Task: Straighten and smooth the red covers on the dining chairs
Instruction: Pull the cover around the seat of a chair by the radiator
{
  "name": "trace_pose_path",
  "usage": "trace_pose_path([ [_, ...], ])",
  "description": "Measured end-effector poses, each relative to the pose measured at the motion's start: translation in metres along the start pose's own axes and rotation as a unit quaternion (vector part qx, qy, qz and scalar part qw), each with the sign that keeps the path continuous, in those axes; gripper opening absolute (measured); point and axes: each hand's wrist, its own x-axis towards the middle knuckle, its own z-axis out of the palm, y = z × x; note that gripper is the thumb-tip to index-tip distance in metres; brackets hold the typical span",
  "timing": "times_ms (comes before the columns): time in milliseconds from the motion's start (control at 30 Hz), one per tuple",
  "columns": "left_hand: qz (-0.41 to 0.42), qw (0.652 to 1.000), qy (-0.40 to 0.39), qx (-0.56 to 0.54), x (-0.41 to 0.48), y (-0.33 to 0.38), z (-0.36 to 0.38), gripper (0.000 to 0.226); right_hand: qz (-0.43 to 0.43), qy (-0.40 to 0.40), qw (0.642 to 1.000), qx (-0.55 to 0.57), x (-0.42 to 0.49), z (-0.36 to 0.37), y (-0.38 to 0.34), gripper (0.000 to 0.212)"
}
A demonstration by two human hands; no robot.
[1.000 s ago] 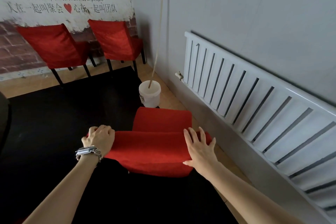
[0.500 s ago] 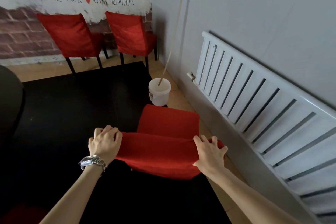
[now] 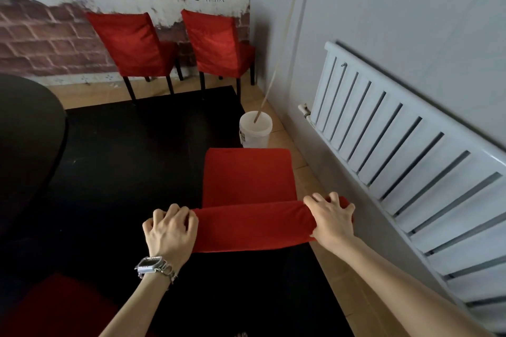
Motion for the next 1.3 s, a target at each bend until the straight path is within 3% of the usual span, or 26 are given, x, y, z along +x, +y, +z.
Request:
trace_pose_path([
  [200, -0.025, 0.999, 0.017, -0.017, -0.023, 0.002, 0.003, 0.049, -0.017, 0.030, 0.999, -0.032, 0.016, 0.000, 0.000, 0.060],
  [567, -0.049, 0.998, 0.032, -0.029, -0.037, 0.012, 0.011, 0.048, 0.006, 0.046, 0.999, -0.015, 0.045, -0.010, -0.004, 0.065],
  [833, -0.036, 0.996, 0.079, -0.004, -0.037, 0.013, 0.010, 0.045, 0.038, 0.111, 0.987, 0.110, 0.068, -0.012, -0.008, 0.097],
  [933, -0.043, 0.995, 0.095, -0.001, -0.036, 0.013, 0.012, 0.045, 0.096, 0.139, 0.952, 0.256, 0.075, -0.011, -0.018, 0.106],
  [1000, -0.055, 0.994, 0.098, -0.005, -0.032, 0.011, 0.012, 0.046, 0.173, 0.118, 0.891, 0.403, 0.079, -0.015, -0.034, 0.108],
  [1067, -0.069, 0.992, 0.102, -0.009, -0.029, 0.008, 0.012, 0.046, 0.220, 0.124, 0.840, 0.480, 0.085, -0.019, -0.050, 0.104],
  [1300, -0.110, 0.984, 0.140, -0.021, -0.019, -0.007, 0.013, 0.043, 0.224, 0.167, 0.811, 0.514, 0.104, -0.030, -0.087, 0.080],
])
